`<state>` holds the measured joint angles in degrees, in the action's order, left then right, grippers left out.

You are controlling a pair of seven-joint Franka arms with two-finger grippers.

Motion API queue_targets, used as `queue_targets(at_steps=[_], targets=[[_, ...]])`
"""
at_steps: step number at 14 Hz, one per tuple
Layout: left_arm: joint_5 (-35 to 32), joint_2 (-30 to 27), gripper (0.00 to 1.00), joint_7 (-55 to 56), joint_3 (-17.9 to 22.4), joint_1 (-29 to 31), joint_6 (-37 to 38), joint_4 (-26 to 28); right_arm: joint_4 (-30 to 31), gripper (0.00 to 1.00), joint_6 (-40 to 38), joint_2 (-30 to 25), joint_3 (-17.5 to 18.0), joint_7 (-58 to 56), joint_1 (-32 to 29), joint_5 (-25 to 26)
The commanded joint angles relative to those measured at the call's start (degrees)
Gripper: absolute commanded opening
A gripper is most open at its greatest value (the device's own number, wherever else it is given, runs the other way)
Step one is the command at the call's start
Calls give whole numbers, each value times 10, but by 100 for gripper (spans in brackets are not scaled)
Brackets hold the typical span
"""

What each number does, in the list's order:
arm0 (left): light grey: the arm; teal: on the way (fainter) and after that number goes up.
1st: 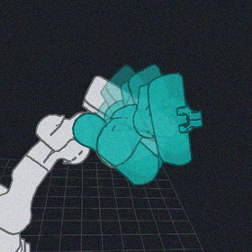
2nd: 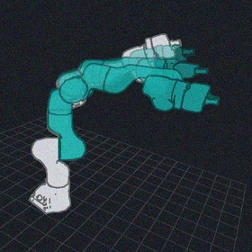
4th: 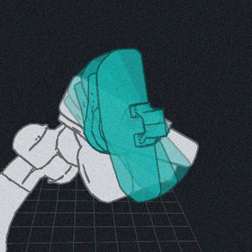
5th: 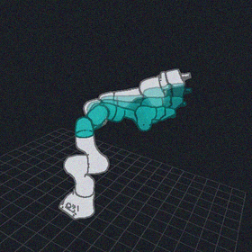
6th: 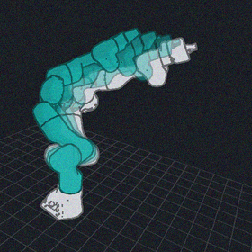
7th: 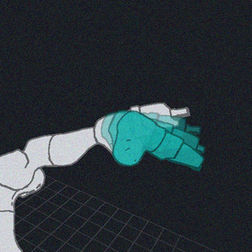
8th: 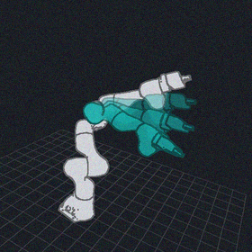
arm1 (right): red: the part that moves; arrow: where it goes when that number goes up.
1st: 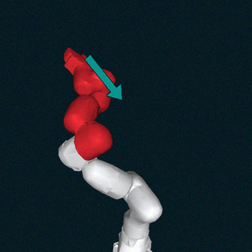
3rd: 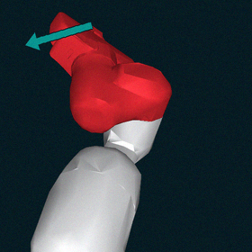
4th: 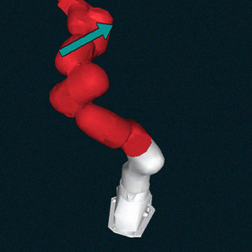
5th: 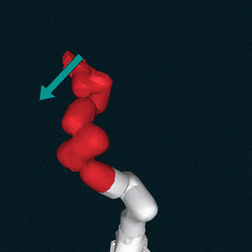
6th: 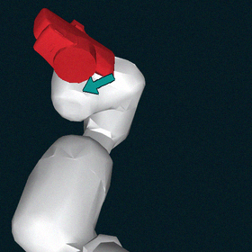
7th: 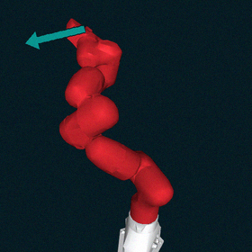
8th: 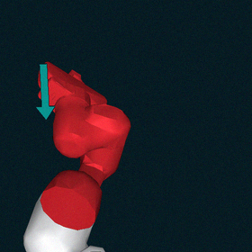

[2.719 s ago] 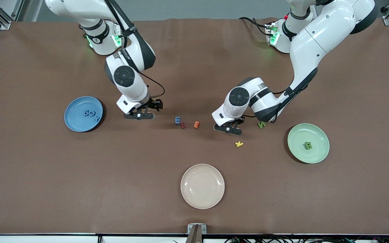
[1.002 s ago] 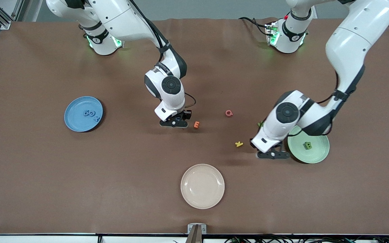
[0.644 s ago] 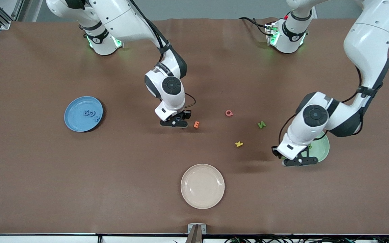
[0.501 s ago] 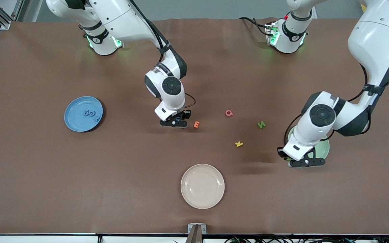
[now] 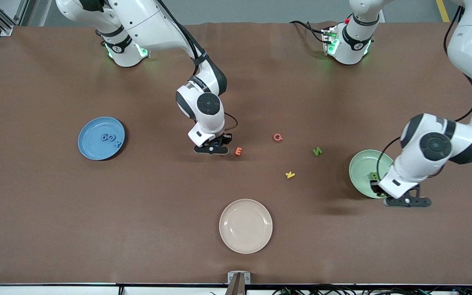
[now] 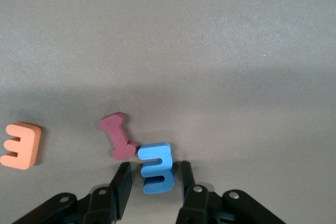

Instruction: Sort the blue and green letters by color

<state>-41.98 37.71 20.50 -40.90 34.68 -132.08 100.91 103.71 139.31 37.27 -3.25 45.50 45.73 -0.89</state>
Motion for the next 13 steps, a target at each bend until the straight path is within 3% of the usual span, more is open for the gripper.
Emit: queue_targets(at_steps=[1, 3, 5, 6, 9, 13], targets=[[-7, -2, 0, -37, -7, 32, 2, 29, 3, 39, 21, 8, 1, 2, -6, 10], [-7, -4, 0, -52, -8, 57, -2, 53, 2, 30, 24, 10, 1, 2, -8, 11], [-7, -5, 0, -70, -10, 76, -3, 70, 0, 7, 23, 9, 1, 1, -9, 10], [-7, -10, 0, -73, -17, 86, -3, 82, 0, 0, 22, 8, 0, 2, -11, 10], [-6, -14, 0, -61, -55, 117, -3, 105, 2, 0, 11, 1, 0, -3, -29, 9], [-6, -10, 0, -61, -60, 118, -3, 108, 4, 0, -119, -58, 1, -89, -84, 8]])
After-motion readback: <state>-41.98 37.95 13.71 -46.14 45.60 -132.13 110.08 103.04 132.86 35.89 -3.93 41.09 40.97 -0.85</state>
